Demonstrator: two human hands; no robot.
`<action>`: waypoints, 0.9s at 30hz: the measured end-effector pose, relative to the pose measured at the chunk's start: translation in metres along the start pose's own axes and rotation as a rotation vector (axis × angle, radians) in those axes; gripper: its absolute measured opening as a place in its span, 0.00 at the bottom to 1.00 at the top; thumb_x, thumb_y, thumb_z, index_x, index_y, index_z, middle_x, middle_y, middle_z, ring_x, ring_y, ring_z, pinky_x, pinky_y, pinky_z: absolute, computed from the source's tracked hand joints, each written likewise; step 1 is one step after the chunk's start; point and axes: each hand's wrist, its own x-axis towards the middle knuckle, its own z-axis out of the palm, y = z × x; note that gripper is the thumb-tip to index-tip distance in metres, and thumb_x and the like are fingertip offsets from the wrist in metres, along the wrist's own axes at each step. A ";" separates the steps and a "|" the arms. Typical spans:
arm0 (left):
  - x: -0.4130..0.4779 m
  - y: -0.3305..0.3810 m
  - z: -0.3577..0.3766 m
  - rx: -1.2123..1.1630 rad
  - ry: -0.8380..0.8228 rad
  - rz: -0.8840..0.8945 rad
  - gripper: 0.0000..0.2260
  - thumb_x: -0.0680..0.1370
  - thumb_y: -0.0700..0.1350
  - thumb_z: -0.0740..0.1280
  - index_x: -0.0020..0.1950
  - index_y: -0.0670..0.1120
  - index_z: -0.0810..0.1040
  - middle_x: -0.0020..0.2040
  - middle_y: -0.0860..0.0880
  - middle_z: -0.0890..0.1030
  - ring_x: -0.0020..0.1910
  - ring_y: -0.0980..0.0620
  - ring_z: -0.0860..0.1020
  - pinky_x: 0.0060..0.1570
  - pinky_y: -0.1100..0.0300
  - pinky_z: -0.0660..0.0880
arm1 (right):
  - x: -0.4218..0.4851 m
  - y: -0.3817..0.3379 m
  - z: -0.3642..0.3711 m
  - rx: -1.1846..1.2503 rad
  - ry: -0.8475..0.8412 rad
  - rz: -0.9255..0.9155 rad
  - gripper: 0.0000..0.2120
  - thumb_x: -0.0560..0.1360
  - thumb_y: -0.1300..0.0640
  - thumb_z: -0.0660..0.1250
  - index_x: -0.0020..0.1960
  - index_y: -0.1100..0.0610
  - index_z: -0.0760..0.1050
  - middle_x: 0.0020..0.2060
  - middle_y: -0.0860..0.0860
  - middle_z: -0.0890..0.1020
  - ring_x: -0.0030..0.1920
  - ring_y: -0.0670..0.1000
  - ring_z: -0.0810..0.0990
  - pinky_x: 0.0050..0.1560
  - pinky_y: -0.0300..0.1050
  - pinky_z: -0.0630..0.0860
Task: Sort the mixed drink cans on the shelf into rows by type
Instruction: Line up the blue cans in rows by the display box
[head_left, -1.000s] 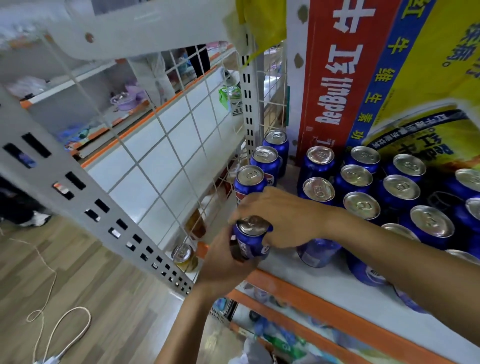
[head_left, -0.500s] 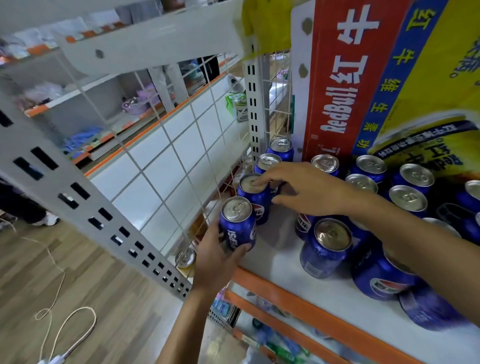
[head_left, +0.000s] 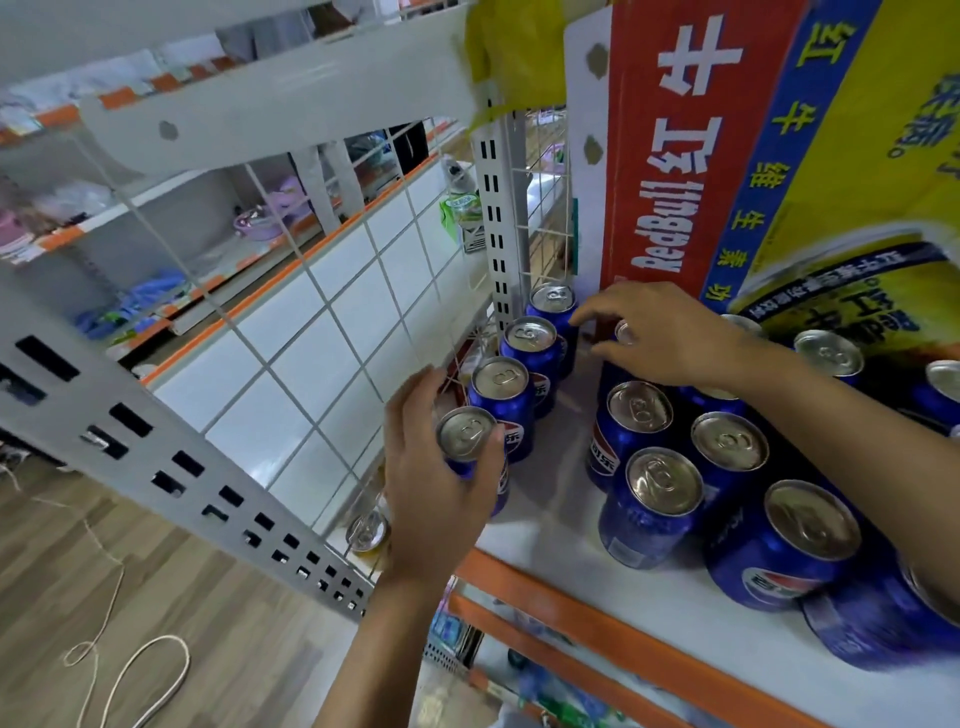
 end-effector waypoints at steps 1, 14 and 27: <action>0.008 0.006 0.003 0.038 -0.003 0.055 0.25 0.73 0.53 0.66 0.67 0.46 0.68 0.64 0.46 0.72 0.61 0.54 0.71 0.60 0.70 0.67 | 0.002 0.004 -0.002 -0.032 0.007 0.025 0.18 0.74 0.57 0.69 0.63 0.52 0.75 0.59 0.53 0.77 0.58 0.53 0.75 0.57 0.42 0.69; 0.143 0.038 0.082 0.302 -0.633 0.092 0.17 0.76 0.37 0.66 0.65 0.48 0.76 0.64 0.44 0.76 0.61 0.46 0.74 0.53 0.63 0.67 | 0.013 0.033 -0.008 -0.225 -0.334 0.284 0.35 0.69 0.38 0.70 0.71 0.50 0.65 0.66 0.51 0.73 0.63 0.55 0.72 0.61 0.50 0.72; 0.181 0.034 0.108 0.326 -0.879 0.194 0.18 0.74 0.37 0.69 0.64 0.45 0.77 0.62 0.45 0.78 0.58 0.48 0.76 0.54 0.59 0.71 | 0.033 0.039 0.001 -0.056 -0.255 0.256 0.32 0.70 0.54 0.74 0.71 0.52 0.66 0.66 0.53 0.72 0.64 0.54 0.71 0.54 0.37 0.64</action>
